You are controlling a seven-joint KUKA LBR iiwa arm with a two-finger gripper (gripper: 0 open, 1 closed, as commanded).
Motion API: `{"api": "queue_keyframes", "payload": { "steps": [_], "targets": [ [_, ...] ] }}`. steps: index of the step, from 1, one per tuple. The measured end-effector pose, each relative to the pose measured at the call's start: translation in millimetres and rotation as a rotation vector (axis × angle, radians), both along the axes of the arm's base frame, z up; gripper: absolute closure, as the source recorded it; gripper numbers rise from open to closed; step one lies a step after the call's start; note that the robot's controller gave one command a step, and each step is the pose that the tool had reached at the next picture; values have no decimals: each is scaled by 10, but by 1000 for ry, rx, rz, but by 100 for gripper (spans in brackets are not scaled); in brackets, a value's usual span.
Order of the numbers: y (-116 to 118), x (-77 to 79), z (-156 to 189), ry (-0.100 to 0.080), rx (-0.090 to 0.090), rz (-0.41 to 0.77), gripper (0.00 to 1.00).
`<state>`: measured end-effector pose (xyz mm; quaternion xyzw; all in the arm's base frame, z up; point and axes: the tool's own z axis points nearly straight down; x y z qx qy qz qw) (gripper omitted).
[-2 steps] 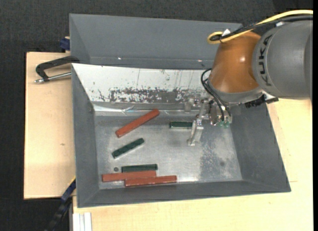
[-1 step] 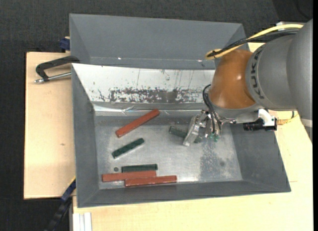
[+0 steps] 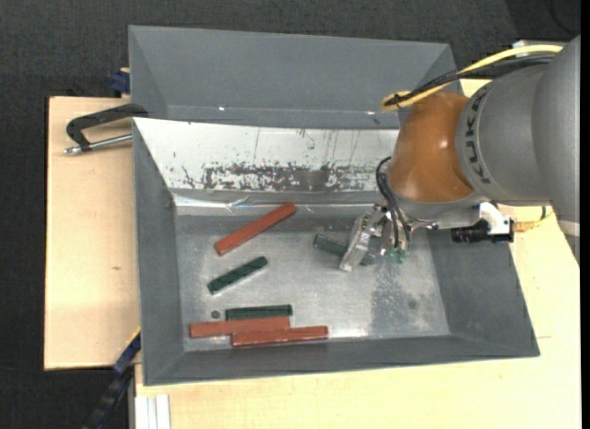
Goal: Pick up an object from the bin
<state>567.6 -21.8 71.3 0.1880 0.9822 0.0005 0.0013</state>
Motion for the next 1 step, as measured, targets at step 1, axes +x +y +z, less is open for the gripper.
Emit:
{"api": "queue_keyframes", "payload": {
  "steps": [1],
  "targets": [
    [-9, -24, 389, 8, 1, -4, 100]
  ]
}}
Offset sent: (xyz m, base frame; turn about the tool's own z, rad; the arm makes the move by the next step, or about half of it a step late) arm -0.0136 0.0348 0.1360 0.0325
